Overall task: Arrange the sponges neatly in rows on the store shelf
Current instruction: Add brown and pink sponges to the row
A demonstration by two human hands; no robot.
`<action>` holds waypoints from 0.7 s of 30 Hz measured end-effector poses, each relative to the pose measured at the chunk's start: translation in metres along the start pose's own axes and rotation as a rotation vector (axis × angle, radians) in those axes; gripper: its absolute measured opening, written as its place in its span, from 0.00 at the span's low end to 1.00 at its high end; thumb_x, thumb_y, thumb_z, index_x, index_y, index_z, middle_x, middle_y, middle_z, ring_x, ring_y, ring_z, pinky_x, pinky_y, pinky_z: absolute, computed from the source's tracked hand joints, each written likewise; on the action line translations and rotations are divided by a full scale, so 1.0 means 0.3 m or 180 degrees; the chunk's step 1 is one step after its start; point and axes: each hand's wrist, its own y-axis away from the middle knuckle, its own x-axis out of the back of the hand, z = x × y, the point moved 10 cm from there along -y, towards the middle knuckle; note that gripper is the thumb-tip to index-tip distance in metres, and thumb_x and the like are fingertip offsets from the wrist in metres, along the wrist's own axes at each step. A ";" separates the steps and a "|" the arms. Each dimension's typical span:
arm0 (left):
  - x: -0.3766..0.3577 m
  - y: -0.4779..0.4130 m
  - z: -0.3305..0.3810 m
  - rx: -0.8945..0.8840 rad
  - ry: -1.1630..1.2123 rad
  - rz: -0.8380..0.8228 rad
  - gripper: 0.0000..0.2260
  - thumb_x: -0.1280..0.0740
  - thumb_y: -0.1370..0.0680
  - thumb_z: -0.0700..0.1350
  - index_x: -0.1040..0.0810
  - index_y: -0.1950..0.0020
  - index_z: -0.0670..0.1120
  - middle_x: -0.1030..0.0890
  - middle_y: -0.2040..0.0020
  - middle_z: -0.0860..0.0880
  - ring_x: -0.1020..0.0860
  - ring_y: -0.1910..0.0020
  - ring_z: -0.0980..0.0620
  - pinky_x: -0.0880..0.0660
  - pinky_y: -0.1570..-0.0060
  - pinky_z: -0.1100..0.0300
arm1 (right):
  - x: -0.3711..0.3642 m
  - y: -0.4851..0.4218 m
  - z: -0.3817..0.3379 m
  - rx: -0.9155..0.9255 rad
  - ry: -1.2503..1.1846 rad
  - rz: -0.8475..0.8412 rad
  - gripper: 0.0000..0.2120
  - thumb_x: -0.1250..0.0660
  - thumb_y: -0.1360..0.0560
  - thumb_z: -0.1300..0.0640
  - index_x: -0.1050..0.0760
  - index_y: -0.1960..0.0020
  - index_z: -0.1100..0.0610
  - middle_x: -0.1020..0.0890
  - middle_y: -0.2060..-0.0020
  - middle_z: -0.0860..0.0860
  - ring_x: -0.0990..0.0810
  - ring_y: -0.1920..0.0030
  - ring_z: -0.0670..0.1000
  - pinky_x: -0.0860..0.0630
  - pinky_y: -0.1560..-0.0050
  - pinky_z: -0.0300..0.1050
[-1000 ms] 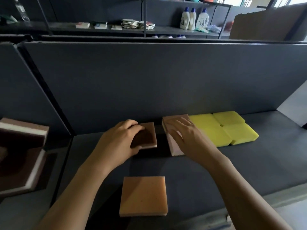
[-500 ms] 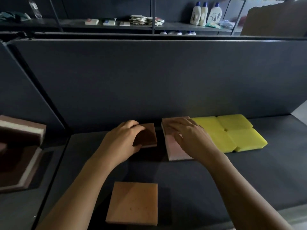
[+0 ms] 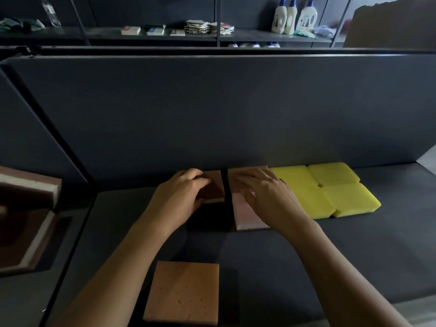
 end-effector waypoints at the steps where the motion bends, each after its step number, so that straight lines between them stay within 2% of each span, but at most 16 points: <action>1: -0.001 -0.003 0.005 -0.0008 -0.0020 0.0008 0.23 0.32 0.23 0.41 0.28 0.28 0.50 0.31 0.28 0.54 0.32 0.31 0.51 0.28 0.39 0.56 | 0.001 0.000 -0.001 0.0005 0.0002 0.0010 0.16 0.38 0.20 0.55 0.24 0.33 0.47 0.25 0.33 0.44 0.29 0.32 0.52 0.25 0.40 0.54; 13: -0.024 -0.027 0.025 -0.0136 -0.0014 0.0048 0.22 0.31 0.23 0.42 0.27 0.29 0.51 0.30 0.29 0.54 0.31 0.32 0.51 0.25 0.41 0.53 | 0.006 0.001 0.001 0.0044 0.0027 0.0004 0.16 0.37 0.20 0.53 0.24 0.33 0.47 0.26 0.32 0.42 0.29 0.33 0.51 0.25 0.41 0.53; 21: -0.025 -0.039 0.053 -0.0299 -0.0069 0.0066 0.21 0.31 0.23 0.38 0.25 0.31 0.50 0.27 0.31 0.52 0.28 0.34 0.49 0.24 0.43 0.52 | 0.010 0.000 -0.002 0.0125 -0.0042 0.0108 0.14 0.35 0.20 0.53 0.23 0.35 0.45 0.24 0.35 0.41 0.27 0.35 0.51 0.24 0.44 0.52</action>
